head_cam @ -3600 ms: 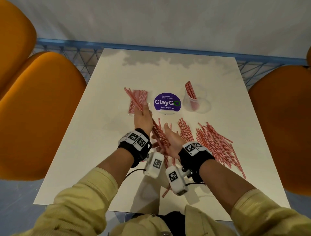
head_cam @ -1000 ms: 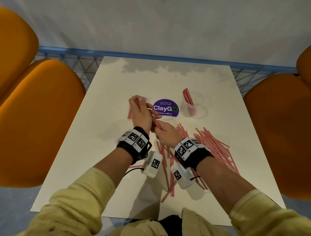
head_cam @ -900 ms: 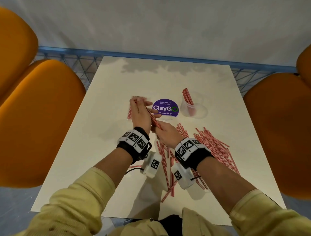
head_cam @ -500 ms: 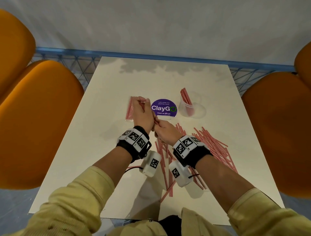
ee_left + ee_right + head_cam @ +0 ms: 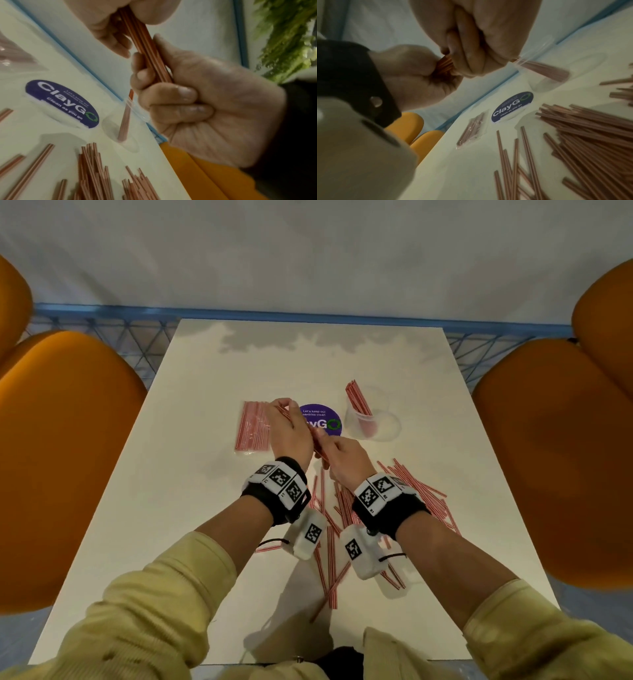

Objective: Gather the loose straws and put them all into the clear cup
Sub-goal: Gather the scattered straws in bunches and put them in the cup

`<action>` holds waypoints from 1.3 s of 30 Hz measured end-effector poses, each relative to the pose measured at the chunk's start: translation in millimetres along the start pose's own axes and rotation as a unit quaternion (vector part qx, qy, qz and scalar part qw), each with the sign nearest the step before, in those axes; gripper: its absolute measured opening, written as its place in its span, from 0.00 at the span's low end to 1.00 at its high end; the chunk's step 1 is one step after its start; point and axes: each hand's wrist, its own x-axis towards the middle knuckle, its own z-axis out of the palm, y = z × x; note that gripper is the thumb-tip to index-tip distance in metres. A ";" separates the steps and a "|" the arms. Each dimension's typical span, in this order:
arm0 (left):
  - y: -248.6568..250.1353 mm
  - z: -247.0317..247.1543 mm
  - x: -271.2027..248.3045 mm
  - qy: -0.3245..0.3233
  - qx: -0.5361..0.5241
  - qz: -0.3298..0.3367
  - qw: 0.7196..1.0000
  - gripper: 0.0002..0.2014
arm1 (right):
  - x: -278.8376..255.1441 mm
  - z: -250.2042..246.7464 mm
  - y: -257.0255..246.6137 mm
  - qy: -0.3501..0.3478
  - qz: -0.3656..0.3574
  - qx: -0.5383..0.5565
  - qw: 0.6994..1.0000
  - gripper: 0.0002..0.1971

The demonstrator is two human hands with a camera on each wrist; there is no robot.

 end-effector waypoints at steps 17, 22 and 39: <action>20.1 108.1 82.1 -0.034 0.090 0.105 0.990 0.07 | 88.8 -91.5 38.6 0.183 0.126 -0.013 0.975 0.20; -4.4 119.2 76.5 -0.111 0.200 0.121 0.966 0.09 | 101.8 -88.9 48.4 0.139 0.215 0.049 0.965 0.25; -24.0 44.3 59.2 -0.231 0.255 -0.014 0.939 0.33 | 62.5 -71.8 53.3 0.192 0.177 0.022 0.965 0.18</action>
